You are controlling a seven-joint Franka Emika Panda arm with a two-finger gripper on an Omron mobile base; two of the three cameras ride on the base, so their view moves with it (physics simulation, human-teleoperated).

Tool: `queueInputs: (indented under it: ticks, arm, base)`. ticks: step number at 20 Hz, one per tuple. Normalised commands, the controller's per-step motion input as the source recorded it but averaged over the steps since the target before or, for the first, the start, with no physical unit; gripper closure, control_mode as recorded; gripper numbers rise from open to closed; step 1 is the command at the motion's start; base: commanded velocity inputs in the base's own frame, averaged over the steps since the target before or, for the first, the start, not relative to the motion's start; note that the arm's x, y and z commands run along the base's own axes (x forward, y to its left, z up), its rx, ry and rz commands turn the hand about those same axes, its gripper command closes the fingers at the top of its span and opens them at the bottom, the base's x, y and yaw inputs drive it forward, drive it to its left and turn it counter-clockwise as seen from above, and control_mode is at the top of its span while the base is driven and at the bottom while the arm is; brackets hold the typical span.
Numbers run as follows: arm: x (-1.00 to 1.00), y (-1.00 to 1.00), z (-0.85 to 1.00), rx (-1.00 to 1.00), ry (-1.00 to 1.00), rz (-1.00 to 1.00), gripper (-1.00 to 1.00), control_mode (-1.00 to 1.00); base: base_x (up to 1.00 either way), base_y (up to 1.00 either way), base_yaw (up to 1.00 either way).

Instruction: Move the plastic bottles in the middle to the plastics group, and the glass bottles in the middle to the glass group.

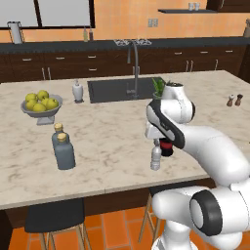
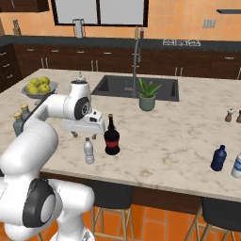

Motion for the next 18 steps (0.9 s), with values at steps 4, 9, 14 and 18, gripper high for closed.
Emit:
queueInputs:
  ticks: [4,9,14,18]
  arm:
    - [0.06,0.00,-0.32,0.00,-0.06,0.00,-1.00,-1.00]
    - [0.14,0.00,-0.23,0.00,-0.03,0.00,-1.00,-1.00]
    - [0.35,0.00,-0.18,0.00,-0.04,0.00,-1.00,-1.00]
    - [0.24,0.02,-0.22,0.00,-0.02,0.00,-1.00,-1.00]
  base:
    - [0.00,0.00,0.00]
    - [0.00,0.00,0.00]
    - [0.00,0.00,0.00]
    - [0.00,0.00,0.00]
